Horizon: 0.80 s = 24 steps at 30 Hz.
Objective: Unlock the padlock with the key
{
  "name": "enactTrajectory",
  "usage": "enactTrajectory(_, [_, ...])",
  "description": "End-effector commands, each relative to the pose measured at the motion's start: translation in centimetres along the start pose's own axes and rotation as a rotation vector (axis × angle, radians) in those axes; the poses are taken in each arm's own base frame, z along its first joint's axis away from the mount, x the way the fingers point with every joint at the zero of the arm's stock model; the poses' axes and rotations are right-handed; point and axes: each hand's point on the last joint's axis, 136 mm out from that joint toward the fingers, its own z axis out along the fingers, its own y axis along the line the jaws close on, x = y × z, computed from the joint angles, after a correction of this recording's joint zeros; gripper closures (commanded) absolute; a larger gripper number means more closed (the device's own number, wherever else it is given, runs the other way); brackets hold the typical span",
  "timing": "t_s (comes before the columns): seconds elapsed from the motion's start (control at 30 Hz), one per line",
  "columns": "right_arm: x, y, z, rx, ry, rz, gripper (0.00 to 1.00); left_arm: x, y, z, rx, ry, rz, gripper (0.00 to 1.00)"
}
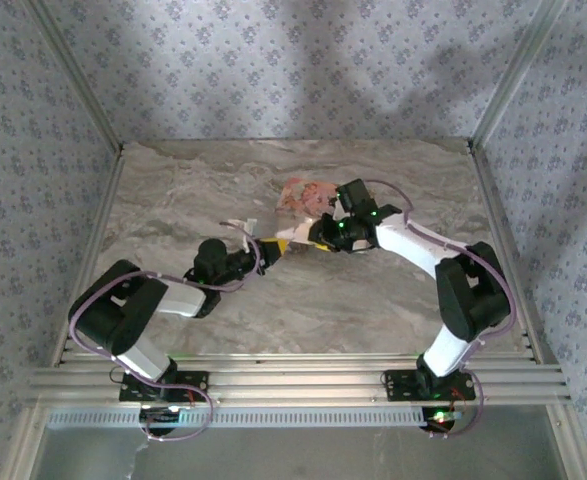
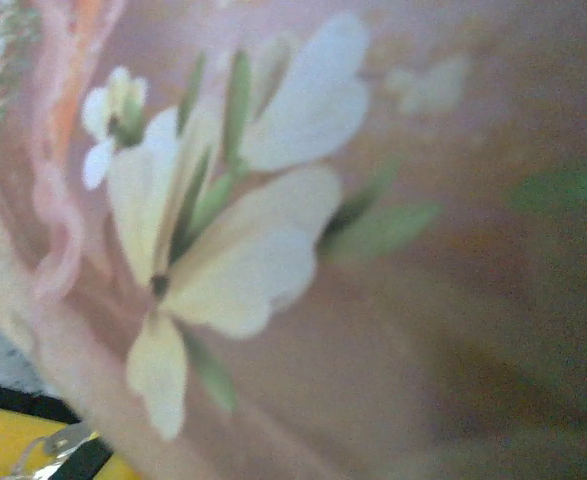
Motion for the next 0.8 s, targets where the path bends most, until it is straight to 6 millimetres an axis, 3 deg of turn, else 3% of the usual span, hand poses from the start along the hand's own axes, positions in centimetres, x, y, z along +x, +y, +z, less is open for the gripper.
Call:
enactTrajectory(0.0, [-0.6,6.0,-3.9,-0.168,0.01,0.04,1.0,-3.2,-3.4,0.9,0.138,-0.091,0.057,1.0])
enactTrajectory(0.17, [-0.3,7.7,-5.6,-0.24,0.043,0.095,1.0,-4.3,-4.9,1.5,0.186,-0.114,0.08,1.0])
enactTrajectory(0.33, [-0.5,8.2,-6.6,-0.286,0.046,0.149,1.0,-4.3,-4.8,1.4,0.196,-0.128,0.086,1.0])
enactTrajectory(0.77, [-1.8,8.6,-6.6,-0.345,0.056,0.249,1.0,-3.4,-4.7,1.7,0.209,-0.099,0.127,1.0])
